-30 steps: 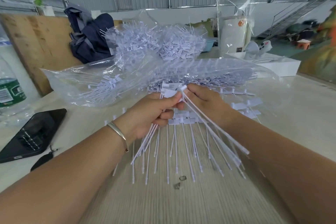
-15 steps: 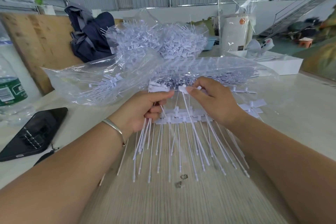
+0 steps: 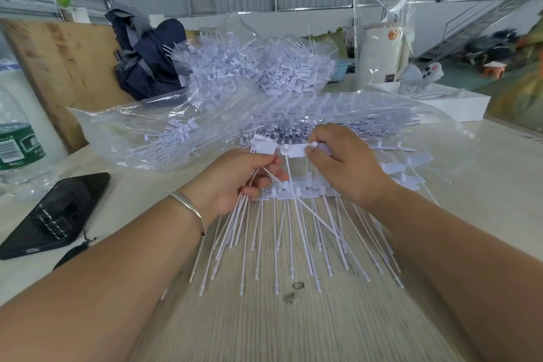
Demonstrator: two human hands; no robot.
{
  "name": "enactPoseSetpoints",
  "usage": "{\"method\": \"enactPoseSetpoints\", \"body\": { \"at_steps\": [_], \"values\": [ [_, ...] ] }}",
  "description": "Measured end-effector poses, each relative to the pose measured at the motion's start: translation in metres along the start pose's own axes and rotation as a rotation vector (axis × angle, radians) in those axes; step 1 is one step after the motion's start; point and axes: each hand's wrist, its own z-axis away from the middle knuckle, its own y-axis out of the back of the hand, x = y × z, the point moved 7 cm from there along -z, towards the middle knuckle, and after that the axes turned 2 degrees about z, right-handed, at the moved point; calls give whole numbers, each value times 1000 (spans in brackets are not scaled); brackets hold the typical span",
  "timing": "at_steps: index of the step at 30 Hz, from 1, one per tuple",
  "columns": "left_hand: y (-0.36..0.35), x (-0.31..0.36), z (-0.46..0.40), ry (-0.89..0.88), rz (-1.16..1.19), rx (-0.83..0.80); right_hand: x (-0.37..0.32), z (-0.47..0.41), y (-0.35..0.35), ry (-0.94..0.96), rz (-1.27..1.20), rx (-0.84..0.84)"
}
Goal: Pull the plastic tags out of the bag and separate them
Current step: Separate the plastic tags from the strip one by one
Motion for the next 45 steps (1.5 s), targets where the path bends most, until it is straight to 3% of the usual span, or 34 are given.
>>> {"method": "enactPoseSetpoints", "body": {
  "at_steps": [5,11,24,33,45],
  "values": [
    [4,0,1,-5,-16,59,-6,1,-5,91,92,-53],
    [11,12,1,-96,122,124,-7,1,-4,104,81,-37],
    [-1,6,2,-37,202,16,-15,2,-4,154,136,-3],
    [-11,6,7,-29,15,-66,-15,4,-6,154,106,-25],
    [0,4,4,-9,3,56,-7,-1,13,86,207,122]
  ]
}}
